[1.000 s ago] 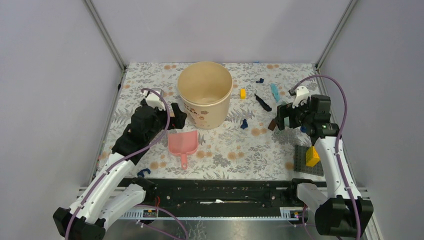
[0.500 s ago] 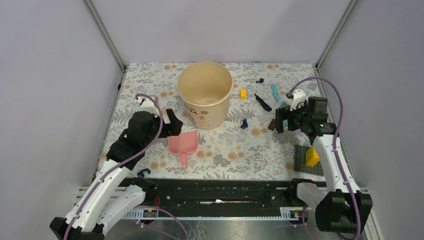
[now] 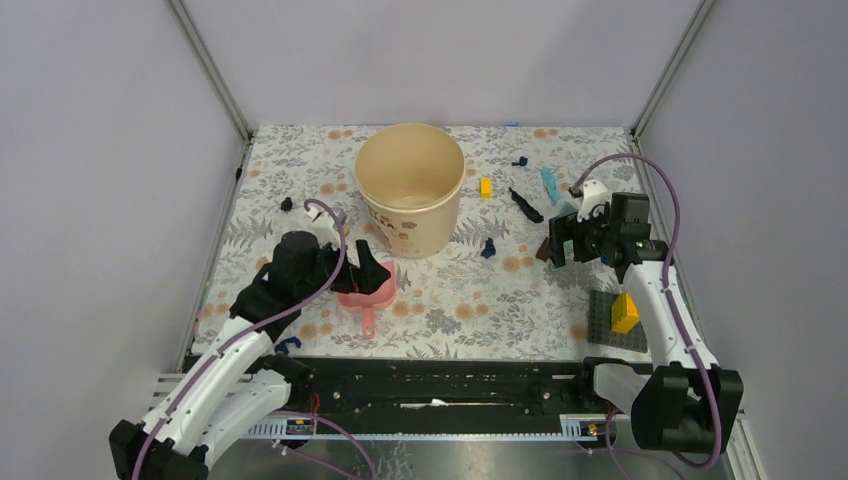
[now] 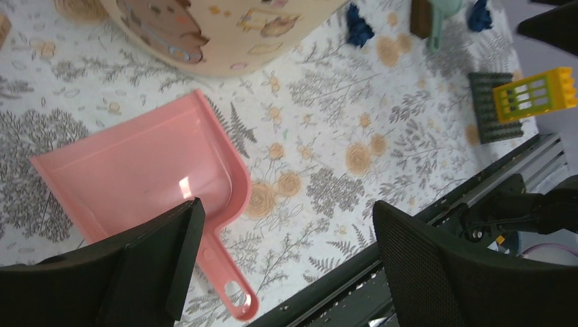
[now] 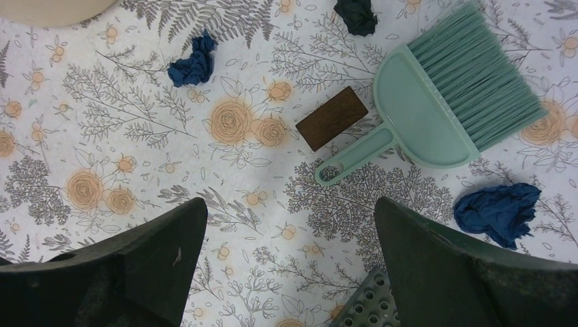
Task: Sweep away the paper scraps from the table
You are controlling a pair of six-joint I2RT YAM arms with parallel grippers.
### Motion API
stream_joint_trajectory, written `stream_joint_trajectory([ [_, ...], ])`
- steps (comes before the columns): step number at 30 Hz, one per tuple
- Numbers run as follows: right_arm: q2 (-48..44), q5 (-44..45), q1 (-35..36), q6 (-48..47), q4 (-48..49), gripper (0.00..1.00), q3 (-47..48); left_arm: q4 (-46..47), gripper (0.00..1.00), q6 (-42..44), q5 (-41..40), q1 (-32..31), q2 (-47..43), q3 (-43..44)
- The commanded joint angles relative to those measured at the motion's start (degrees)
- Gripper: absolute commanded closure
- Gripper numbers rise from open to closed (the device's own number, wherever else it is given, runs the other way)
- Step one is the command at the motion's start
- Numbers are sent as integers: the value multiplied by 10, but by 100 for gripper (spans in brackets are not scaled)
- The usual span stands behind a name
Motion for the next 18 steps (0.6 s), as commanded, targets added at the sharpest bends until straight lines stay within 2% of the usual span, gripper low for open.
stream_joint_trajectory([
  [1, 39, 11, -2, -11, 4, 0, 17, 62, 1, 1, 12, -1, -20, -3],
  [11, 181, 88, -2, 22, 32, 0, 117, 89, 1, -21, -4, -1, -59, -35],
  [15, 248, 103, -2, 39, 45, 4, 168, 64, 1, -7, -70, -1, -60, -22],
  [18, 301, 118, -2, 49, 51, 14, 207, 3, 1, 34, -154, -1, -24, 9],
])
